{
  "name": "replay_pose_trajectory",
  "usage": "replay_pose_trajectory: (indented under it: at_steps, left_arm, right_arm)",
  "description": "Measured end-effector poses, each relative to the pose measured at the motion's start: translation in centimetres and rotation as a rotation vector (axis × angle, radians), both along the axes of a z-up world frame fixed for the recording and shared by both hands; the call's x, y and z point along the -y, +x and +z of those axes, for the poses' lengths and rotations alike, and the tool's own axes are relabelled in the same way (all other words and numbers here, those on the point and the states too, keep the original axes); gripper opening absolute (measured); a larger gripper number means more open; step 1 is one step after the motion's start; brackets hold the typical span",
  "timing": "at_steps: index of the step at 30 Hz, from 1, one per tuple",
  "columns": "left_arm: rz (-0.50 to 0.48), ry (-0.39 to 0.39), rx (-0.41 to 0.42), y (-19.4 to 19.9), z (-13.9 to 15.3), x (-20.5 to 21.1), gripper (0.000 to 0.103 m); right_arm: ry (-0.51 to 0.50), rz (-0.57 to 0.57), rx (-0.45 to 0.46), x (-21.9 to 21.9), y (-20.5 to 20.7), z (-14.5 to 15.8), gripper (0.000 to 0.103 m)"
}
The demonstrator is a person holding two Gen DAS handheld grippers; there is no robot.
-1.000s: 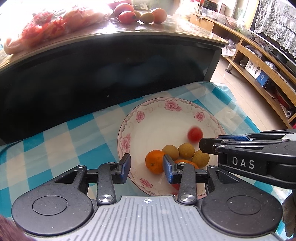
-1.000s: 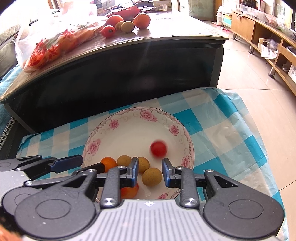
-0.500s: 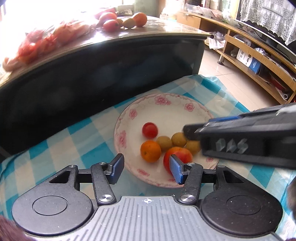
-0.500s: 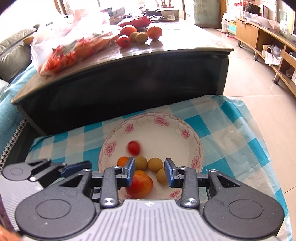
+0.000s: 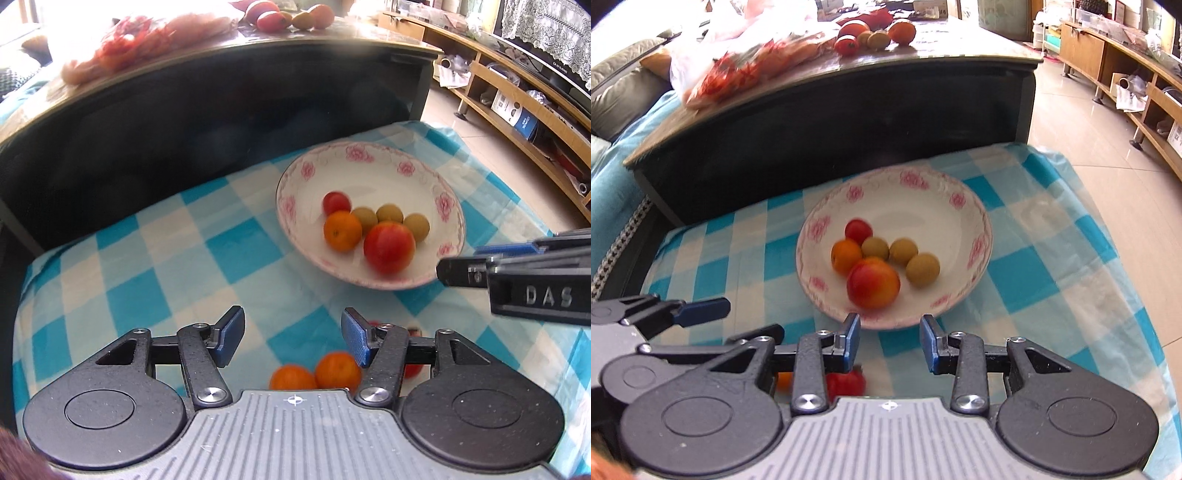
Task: Organize fruits
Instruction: 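Withdraw both open tools from the bowl toward the remaining fruits, then close the right tool on another cherry tomato while the left tool grasps a tangerine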
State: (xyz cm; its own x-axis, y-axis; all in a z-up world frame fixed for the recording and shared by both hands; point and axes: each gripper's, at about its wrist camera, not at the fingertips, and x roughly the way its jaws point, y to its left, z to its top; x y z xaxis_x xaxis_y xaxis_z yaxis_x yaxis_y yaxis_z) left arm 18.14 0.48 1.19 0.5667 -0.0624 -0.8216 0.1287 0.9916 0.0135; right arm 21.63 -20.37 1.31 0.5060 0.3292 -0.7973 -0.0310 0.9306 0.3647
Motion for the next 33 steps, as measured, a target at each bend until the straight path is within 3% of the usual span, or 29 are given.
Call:
replay_pose_trajectory:
  at_steps: [18,27,33]
  left_arm:
    - [0.084,-0.044,-0.062,-1.7,-2.1,-2.1,0.067]
    - [0.069,-0.069,-0.058,-1.8,-2.1,-2.0,0.055]
    - [0.074,-0.095,-0.063,-2.1,-2.0,-2.2,0.052]
  right_arm:
    - [0.013,0.063,-0.057,-2.3,-1.8,-1.9,0.043]
    - [0.031,0.064,-0.079,-2.3,-1.5,-2.6,0.044]
    - [0.035,0.071,-0.080,-2.3,-1.5,-2.6,0.044]
